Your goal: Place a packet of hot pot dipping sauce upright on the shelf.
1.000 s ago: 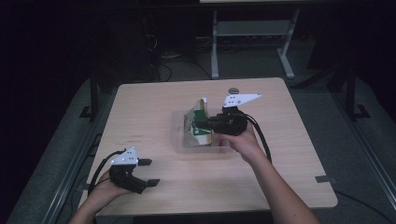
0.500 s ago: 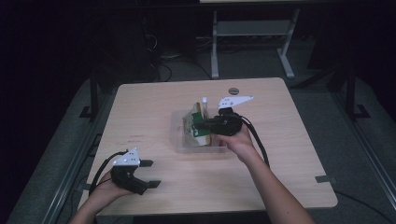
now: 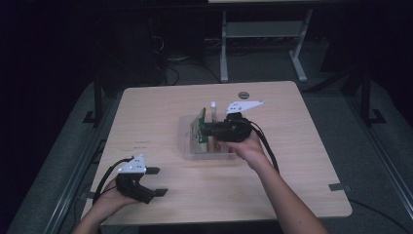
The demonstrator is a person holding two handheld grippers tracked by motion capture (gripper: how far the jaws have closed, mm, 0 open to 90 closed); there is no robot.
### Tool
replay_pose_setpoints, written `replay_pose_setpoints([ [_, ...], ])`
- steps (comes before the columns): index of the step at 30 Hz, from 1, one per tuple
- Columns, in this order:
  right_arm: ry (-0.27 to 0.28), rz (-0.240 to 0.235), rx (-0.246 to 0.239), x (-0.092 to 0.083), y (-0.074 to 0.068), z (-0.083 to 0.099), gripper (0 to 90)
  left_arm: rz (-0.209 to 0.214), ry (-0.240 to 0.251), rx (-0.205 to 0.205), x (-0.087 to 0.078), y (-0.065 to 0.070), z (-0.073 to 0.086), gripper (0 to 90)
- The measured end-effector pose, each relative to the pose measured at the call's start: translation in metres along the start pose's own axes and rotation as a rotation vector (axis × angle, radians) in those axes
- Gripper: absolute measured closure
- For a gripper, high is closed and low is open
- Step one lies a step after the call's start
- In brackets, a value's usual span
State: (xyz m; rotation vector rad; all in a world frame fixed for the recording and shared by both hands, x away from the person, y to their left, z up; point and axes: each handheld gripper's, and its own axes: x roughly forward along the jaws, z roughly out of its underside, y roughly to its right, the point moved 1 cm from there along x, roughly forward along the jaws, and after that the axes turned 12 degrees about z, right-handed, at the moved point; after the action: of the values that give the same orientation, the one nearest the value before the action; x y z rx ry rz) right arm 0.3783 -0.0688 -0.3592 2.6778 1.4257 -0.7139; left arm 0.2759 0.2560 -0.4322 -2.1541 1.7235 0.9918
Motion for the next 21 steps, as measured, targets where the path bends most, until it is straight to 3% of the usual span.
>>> replay_pose_setpoints([
  [8,0.011,0.018,-0.029,-0.017,-0.005,-0.003,48.4,-0.003,-0.002,0.001,0.000,-0.001,0.000,17.1],
  [16,-0.003,0.016,-0.060,-0.034,-0.013,-0.001,41.3,-0.004,-0.002,-0.002,0.000,0.000,-0.001,17.1],
  [21,-0.044,0.024,-0.097,-0.041,-0.018,0.007,40.3,-0.006,0.007,-0.006,0.000,0.000,-0.001,17.1],
])
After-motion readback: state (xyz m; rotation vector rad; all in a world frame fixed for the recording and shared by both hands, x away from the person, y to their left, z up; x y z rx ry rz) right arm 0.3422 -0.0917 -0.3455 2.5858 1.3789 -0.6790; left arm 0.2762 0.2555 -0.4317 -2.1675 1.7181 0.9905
